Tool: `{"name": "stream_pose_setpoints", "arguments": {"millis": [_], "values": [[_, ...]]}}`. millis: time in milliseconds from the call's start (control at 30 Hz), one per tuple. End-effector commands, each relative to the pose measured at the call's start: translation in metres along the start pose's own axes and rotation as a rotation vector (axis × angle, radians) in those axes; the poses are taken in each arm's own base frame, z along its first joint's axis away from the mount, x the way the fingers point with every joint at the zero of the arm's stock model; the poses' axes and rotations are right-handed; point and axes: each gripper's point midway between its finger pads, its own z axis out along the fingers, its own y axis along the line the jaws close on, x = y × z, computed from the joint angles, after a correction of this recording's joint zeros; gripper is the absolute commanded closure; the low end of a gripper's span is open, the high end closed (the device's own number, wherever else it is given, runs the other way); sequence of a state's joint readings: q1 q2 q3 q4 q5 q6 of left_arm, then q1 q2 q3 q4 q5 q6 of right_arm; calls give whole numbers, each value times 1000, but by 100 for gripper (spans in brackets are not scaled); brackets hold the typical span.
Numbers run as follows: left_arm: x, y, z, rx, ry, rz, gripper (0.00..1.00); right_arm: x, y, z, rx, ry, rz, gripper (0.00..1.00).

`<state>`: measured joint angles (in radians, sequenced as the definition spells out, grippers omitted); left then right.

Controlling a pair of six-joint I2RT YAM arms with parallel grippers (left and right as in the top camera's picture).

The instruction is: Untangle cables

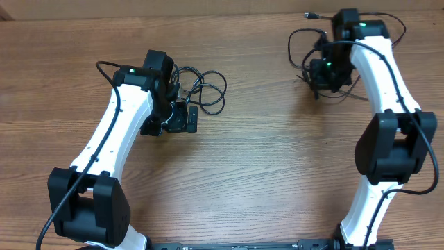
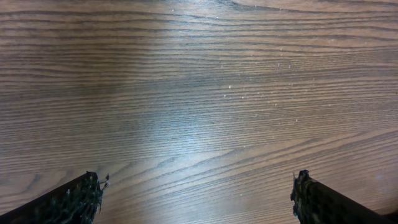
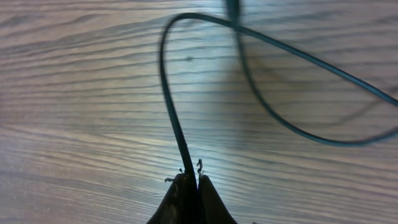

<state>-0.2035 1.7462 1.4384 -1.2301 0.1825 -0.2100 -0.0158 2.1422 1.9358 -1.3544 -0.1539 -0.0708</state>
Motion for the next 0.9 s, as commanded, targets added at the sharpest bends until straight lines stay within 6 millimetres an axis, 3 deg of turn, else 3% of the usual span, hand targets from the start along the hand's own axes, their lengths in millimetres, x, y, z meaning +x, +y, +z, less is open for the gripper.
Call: {"name": "stream_pose_setpoints", "arguments": {"millis": [0, 167, 267, 467, 533, 567, 867], "values": [[2, -1, 1, -8, 6, -8, 1, 2, -25, -11, 12, -25, 105, 95], [2, -1, 1, -7, 5, -8, 1, 14, -52, -4, 16, 9, 191, 87], [1, -1, 1, -7, 2, -7, 1, 22, -62, 0, 17, 32, 219, 71], [1, -1, 1, -7, 3, -8, 0, 29, -79, 8, 66, 45, 338, 68], [2, -1, 1, -7, 5, -8, 0, 28, -83, 9, 83, 36, 393, 54], [2, -1, 1, -7, 6, -8, 0, 28, -84, 9, 83, 34, 407, 50], [1, -1, 1, -7, 3, -8, 0, 21, -47, 11, -90, 37, 388, 49]]}}
